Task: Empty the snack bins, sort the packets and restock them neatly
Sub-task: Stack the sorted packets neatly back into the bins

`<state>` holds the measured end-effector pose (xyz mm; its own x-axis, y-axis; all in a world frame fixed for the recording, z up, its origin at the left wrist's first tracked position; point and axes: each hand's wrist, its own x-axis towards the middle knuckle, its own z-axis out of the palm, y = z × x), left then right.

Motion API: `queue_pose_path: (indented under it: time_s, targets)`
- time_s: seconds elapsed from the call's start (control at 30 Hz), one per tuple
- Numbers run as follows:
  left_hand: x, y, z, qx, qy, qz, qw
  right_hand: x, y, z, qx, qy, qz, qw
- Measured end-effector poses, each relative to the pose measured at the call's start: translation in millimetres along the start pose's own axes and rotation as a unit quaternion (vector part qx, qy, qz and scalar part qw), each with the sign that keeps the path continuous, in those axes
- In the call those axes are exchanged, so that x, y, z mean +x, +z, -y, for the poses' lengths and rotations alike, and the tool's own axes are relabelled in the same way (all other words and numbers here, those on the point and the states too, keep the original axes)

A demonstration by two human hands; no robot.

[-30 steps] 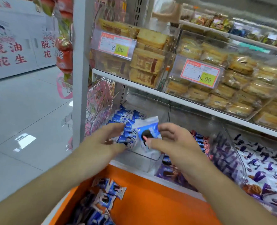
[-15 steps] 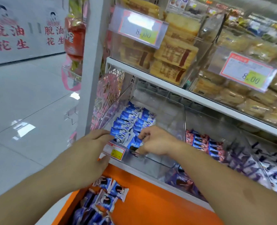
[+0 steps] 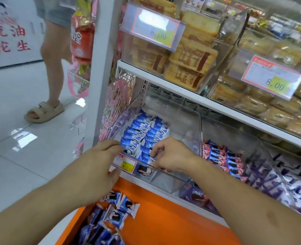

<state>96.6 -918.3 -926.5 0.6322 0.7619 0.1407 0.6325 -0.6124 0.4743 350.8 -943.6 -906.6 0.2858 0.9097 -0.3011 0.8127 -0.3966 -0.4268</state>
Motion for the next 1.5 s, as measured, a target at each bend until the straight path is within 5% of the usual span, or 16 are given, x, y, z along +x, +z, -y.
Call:
queue_pose_path:
  time_s: [0.5,0.63,0.8,1.13,1.5]
  targets:
    - [-7,-9,-3,0.011,0.011,0.033,0.999,-37,-10,11,-0.016,-0.047,-0.056,0.997]
    - [-21,-26,-2,-0.004,0.022,0.043,0.999,-79,-17,13,0.071,-0.088,-0.087,0.990]
    - [-40,-26,12,-0.062,-0.045,0.128,0.989,-132,22,-9,0.241,-0.123,0.004,0.963]
    - [-56,43,86,0.076,-0.071,0.382,0.918,-93,213,-91,0.150,0.024,0.191,0.970]
    - [-51,57,110,0.020,-0.088,0.393,0.915,-22,308,-95,0.064,0.036,0.275,0.959]
